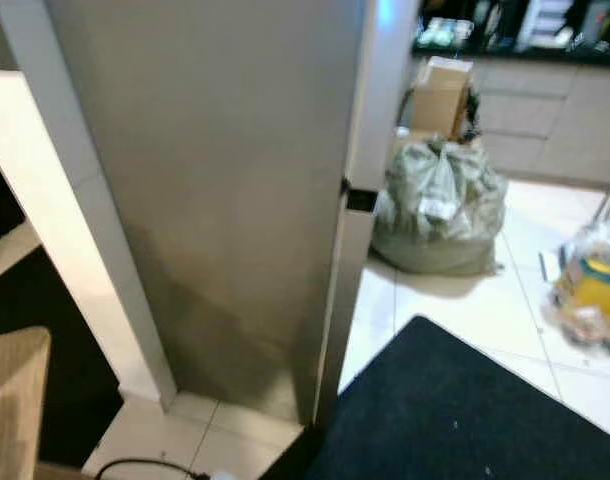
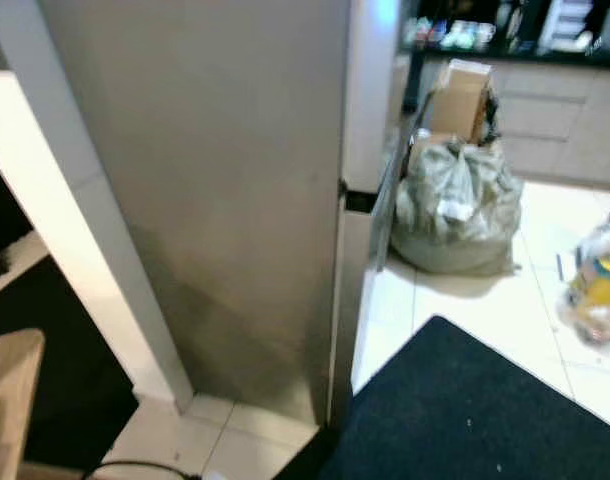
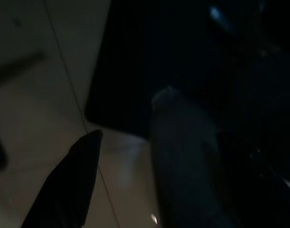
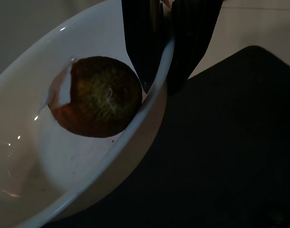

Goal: Restocking fridge

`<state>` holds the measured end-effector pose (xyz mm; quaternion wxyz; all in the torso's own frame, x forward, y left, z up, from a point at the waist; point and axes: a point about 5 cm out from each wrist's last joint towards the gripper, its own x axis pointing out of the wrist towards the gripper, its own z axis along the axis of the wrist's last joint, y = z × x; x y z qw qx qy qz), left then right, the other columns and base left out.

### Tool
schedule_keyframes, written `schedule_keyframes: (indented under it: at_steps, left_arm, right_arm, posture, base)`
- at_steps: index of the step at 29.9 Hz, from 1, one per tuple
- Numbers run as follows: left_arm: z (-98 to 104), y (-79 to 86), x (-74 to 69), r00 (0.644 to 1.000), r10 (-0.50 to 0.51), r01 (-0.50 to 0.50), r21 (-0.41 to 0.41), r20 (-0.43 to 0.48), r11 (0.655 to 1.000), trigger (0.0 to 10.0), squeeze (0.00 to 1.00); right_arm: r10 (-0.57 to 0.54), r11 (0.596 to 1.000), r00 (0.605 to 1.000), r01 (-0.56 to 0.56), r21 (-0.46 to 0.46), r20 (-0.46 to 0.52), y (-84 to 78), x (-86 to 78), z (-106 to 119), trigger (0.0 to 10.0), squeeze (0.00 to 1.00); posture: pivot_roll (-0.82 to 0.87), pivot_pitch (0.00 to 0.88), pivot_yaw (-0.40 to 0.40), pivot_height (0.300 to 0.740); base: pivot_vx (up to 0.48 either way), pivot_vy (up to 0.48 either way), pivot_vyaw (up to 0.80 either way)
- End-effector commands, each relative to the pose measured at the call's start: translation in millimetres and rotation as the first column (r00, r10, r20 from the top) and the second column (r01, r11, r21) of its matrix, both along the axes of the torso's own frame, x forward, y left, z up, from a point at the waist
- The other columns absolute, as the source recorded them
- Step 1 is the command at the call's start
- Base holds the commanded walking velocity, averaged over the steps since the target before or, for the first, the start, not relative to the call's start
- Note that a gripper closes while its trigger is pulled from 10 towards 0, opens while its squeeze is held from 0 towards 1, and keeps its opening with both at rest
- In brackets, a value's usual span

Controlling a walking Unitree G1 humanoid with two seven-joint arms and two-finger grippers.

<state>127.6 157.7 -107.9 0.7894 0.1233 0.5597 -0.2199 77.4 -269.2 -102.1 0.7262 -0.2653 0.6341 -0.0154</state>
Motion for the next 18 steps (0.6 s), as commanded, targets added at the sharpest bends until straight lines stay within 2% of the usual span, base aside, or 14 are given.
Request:
schedule_keyframes:
  at_steps: [1,18]
  left_arm:
    - [0.4,0.4,1.4,1.0,0.002,-0.002,0.005,0.002,1.0,10.0,0.0]
    - [0.8,0.7,2.7,1.0,-0.002,0.002,0.005,0.003,1.0,10.0,0.0]
  right_arm:
    - [0.017,1.0,1.0,-0.017,-0.003,0.012,-0.1,4.5,0.9,10.0,0.0]
    - [0.016,0.997,0.999,-0.019,0.078,0.035,6.3,9.2,-0.1,10.0,0.0]
  posture:
    - [-0.15,0.016,0.042,0.74]
    - [-0.15,0.023,0.043,0.74]
  base:
    - [0.0,-0.435,0.0]
    - [0.0,-0.433,0.0]
